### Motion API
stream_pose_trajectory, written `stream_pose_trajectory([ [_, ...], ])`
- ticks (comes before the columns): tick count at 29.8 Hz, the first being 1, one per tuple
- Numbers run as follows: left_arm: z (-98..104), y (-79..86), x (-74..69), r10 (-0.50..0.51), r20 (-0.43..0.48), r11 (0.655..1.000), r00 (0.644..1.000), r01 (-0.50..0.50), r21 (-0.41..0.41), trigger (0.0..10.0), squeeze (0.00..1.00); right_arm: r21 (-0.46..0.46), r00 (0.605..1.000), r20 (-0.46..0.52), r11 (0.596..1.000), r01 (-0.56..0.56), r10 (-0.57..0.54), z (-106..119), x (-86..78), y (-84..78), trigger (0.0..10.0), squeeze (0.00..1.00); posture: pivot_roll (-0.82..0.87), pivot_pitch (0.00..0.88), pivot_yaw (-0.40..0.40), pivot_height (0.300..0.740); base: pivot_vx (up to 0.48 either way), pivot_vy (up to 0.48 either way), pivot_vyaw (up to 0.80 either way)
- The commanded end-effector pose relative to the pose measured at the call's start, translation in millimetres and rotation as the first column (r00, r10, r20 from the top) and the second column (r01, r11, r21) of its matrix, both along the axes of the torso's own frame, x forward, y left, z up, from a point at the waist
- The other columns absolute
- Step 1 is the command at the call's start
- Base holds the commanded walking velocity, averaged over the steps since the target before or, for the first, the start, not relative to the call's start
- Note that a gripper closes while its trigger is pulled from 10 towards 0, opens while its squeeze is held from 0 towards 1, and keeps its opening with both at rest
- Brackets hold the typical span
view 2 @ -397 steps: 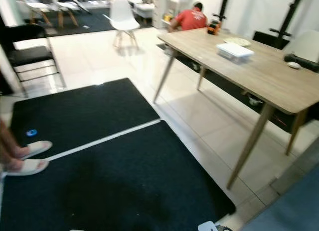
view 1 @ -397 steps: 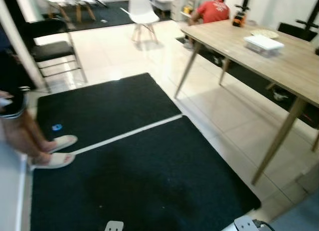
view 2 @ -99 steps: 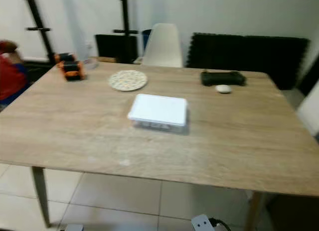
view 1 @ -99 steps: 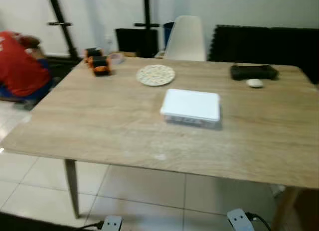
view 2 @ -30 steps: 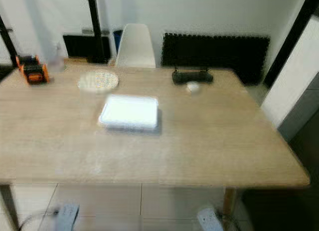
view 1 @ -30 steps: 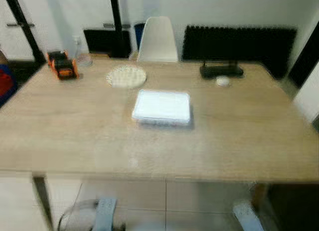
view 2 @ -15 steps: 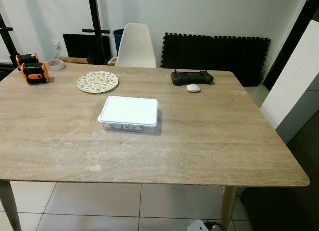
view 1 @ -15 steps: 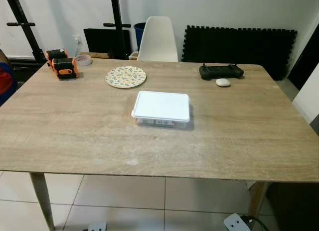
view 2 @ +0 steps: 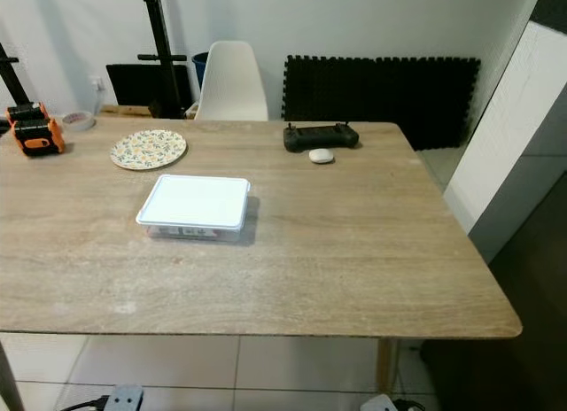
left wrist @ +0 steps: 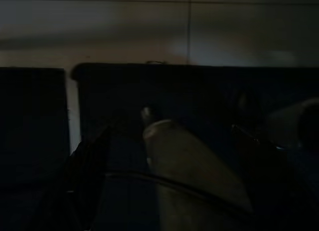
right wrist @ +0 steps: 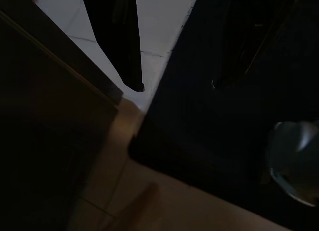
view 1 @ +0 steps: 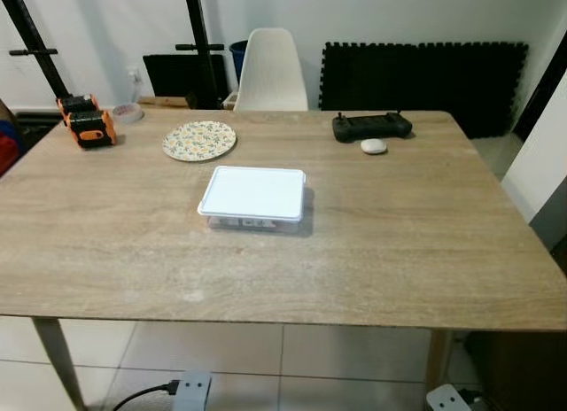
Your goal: Restocking fridge
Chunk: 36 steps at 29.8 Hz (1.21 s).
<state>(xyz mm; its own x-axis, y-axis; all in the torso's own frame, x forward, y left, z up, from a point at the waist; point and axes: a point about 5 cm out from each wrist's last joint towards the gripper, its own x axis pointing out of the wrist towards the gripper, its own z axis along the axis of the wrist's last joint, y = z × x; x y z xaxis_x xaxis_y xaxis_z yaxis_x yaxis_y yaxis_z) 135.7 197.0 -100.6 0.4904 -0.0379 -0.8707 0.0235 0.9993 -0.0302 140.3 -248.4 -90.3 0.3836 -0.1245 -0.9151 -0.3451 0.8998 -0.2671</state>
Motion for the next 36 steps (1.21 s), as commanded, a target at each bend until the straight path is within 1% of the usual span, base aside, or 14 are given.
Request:
stream_pose_trajectory([
  [1, -4.8, -0.6, -12.9, -0.025, -0.056, 1.000, 0.998, 0.026, 0.012, 10.0, 0.00, -0.002, 1.000, -0.006, 1.000, 0.023, -0.023, -0.4, -2.8, -2.5, 10.0, 0.00, -0.07, 0.000, -0.078, 0.740, 0.000, 0.000, 0.00],
  [9, -10.4, -6.7, -30.5, 0.034, -0.086, 0.999, 0.996, -0.036, -0.016, 10.0, 0.00, 0.052, 0.998, 0.042, 0.998, 0.041, -0.044, -0.3, 5.4, 9.4, 10.0, 0.00, -0.08, 0.000, -0.052, 0.740, 0.000, 0.000, 0.00],
  [15, -3.9, 31.9, -29.4, 0.328, -0.023, 0.943, 0.945, -0.325, 0.077, 10.0, 0.00, 0.067, 1.000, 0.007, 0.998, 0.017, -0.017, -5.1, -4.0, 15.3, 10.0, 0.00, -0.03, 0.000, -0.049, 0.740, 0.000, 0.000, 0.00],
  [18, 7.0, 75.6, -35.8, 0.554, 0.062, 0.817, 0.830, -0.557, 0.148, 10.0, 0.00, 0.071, 0.999, 0.005, 0.997, 0.035, -0.035, -5.6, -5.9, 14.8, 10.0, 0.00, -0.04, 0.000, -0.036, 0.740, 0.000, 0.000, 0.00],
  [19, 14.1, 97.9, -41.7, 0.659, 0.114, 0.724, 0.743, -0.668, 0.170, 10.0, 0.00, 0.073, 0.999, 0.011, 0.996, 0.048, -0.048, -5.3, -5.4, 14.2, 10.0, 0.00, -0.04, 0.000, -0.036, 0.740, 0.000, 0.000, 0.00],
  [22, 21.8, 117.3, -46.5, 0.732, 0.166, 0.637, 0.660, -0.751, 0.176, 10.0, 0.00, 0.076, 0.998, 0.017, 0.996, 0.056, -0.057, -4.8, -4.2, 14.0, 10.0, 0.00, -0.04, 0.000, -0.030, 0.740, 0.000, 0.000, 0.00],
  [23, 34.3, 142.0, -49.9, 0.793, 0.248, 0.531, 0.557, -0.831, 0.169, 10.0, 0.00, 0.077, 0.998, 0.022, 0.995, 0.061, -0.063, -4.2, -2.9, 13.2, 10.0, 0.00, -0.04, 0.000, -0.029, 0.740, 0.000, 0.000, 0.00],
  [24, 34.3, 142.0, -49.9, 0.793, 0.248, 0.531, 0.557, -0.831, 0.169, 10.0, 0.00, 0.077, 0.998, 0.022, 0.995, 0.061, -0.063, -4.2, -2.9, 13.2, 10.0, 0.00, -0.04, 0.000, -0.029, 0.740, 0.000, 0.000, 0.00],
  [26, 72.7, 195.7, -47.9, 0.820, 0.447, 0.353, 0.357, -0.931, 0.095, 10.0, 0.00, 0.075, 0.997, 0.027, 0.995, 0.069, -0.071, -3.5, -2.0, 11.8, 10.0, 0.00, -0.03, 0.000, -0.025, 0.740, 0.000, 0.000, 0.00],
  [28, 115.6, 236.3, -38.0, 0.766, 0.606, 0.278, 0.214, -0.961, -0.012, 10.0, 0.00, 0.074, 0.997, 0.028, 0.994, 0.076, -0.078, -3.3, -2.3, 10.6, 10.0, 0.00, -0.03, 0.000, -0.025, 0.740, 0.000, 0.000, 0.00],
  [32, 205.4, 284.6, -7.5, 0.585, 0.809, 0.281, -0.056, -0.922, -0.267, 10.0, 0.00, 0.072, 0.996, 0.025, 0.994, 0.082, -0.084, -3.2, -3.6, 8.3, 10.0, 0.00, -0.02, 0.000, -0.026, 0.740, 0.000, 0.000, 0.00],
  [33, 205.4, 284.6, -7.5, 0.585, 0.809, 0.281, -0.056, -0.922, -0.267, 10.0, 0.00, 0.072, 0.996, 0.025, 0.994, 0.082, -0.084, -3.2, -3.6, 8.3, 10.0, 0.00, -0.02, 0.000, -0.026, 0.740, 0.000, 0.000, 0.00],
  [34, 232.2, 292.1, 3.0, 0.530, 0.838, 0.314, -0.130, -0.888, -0.336, 10.0, 0.00, 0.072, 0.996, 0.025, 0.994, 0.084, -0.086, -3.1, -3.8, 7.7, 10.0, 0.00, -0.02, 0.000, -0.027, 0.740, 0.000, 0.000, 0.00],
  [36, 305.4, 292.9, 43.9, 0.379, 0.897, 0.532, -0.229, -0.739, -0.414, 10.0, 0.01, 0.072, 0.996, 0.023, 0.994, 0.084, -0.086, -3.1, -4.2, 7.3, 10.0, 0.00, -0.01, 0.000, -0.028, 0.740, 0.000, 0.000, 0.00],
])
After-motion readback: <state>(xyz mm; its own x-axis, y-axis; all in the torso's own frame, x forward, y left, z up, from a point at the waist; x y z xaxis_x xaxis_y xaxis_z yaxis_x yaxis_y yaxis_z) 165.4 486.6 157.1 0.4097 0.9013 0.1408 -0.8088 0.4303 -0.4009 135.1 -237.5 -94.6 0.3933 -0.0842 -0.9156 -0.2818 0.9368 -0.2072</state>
